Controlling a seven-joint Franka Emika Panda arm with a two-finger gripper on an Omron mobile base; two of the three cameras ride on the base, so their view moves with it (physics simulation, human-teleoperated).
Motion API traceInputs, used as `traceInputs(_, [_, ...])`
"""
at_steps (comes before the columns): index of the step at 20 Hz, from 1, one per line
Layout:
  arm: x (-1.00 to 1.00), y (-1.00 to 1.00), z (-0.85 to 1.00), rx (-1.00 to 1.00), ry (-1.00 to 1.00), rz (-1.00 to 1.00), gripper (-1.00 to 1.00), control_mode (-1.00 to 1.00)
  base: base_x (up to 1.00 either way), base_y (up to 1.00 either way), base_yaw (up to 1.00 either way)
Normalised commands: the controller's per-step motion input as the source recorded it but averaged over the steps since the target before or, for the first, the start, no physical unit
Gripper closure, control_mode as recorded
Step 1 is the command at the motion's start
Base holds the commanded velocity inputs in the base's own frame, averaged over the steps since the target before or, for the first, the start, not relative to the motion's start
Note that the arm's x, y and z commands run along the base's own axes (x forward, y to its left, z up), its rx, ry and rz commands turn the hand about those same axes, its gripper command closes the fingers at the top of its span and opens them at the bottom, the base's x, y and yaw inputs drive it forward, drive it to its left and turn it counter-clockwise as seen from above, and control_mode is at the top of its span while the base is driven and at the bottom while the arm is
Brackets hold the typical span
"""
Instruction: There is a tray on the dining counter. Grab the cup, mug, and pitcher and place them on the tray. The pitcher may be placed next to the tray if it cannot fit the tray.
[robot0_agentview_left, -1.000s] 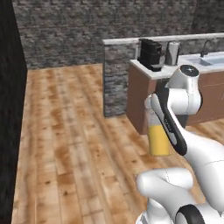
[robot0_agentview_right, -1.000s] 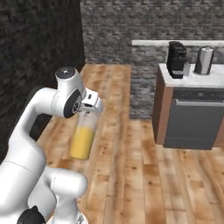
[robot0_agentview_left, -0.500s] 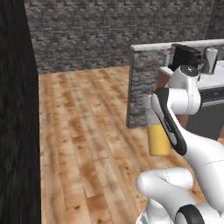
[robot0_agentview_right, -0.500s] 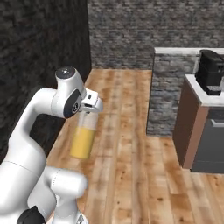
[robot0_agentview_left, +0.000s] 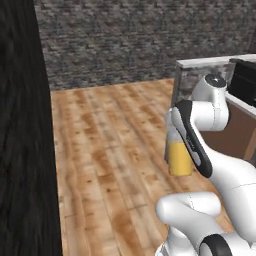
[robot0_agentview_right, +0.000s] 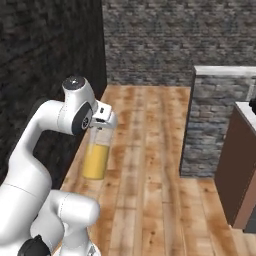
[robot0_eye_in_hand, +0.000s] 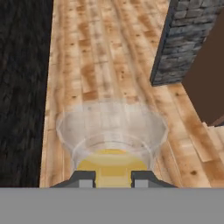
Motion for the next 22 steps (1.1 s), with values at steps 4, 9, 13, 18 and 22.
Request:
traceInputs(4, [0.0, 0.0, 0.0, 0.0, 0.0, 0.0, 1.0, 1.0, 1.0, 0.34, 0.0])
traceInputs(9, [0.0, 0.0, 0.0, 0.0, 0.0, 0.0, 1.0, 1.0, 1.0, 0.33, 0.0])
traceInputs(13, [0.0, 0.0, 0.0, 0.0, 0.0, 0.0, 1.0, 1.0, 1.0, 0.37, -0.01])
traceInputs(18, [0.0, 0.0, 0.0, 0.0, 0.0, 0.0, 1.0, 1.0, 1.0, 0.41, -0.03])
traceInputs(22, [0.0, 0.0, 0.0, 0.0, 0.0, 0.0, 1.0, 1.0, 1.0, 0.43, -0.05])
